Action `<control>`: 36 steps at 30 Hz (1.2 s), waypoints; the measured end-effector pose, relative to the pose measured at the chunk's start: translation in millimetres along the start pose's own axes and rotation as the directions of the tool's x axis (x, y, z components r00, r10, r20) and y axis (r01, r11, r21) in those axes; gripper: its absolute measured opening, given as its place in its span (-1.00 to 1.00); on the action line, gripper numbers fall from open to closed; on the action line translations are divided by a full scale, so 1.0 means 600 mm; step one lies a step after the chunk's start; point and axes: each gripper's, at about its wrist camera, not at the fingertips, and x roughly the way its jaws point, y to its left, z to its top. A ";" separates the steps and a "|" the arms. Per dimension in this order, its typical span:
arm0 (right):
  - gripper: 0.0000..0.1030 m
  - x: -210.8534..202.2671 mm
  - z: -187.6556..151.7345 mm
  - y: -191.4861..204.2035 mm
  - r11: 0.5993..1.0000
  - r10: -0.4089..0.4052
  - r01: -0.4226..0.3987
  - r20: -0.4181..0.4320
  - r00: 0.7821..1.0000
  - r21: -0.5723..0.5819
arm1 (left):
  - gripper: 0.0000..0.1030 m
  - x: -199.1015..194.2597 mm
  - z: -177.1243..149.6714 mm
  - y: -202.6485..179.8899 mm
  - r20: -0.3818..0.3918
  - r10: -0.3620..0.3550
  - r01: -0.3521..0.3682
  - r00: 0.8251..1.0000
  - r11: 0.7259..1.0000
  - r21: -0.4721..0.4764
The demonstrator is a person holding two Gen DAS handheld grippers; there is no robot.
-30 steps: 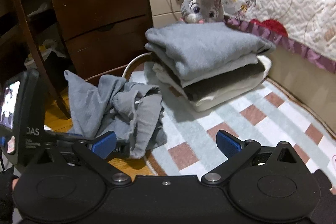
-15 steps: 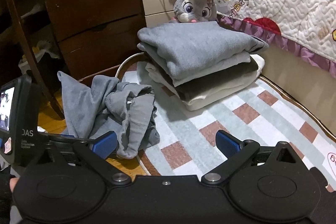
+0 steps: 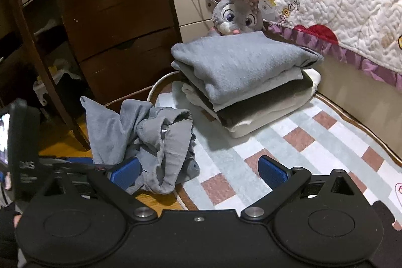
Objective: Fold clothes
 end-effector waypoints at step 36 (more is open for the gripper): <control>0.73 0.098 -0.071 -0.032 0.987 0.113 -0.124 0.108 0.988 0.106 | 0.95 0.076 -0.019 0.053 0.086 0.014 -0.007 0.996 0.997 -0.079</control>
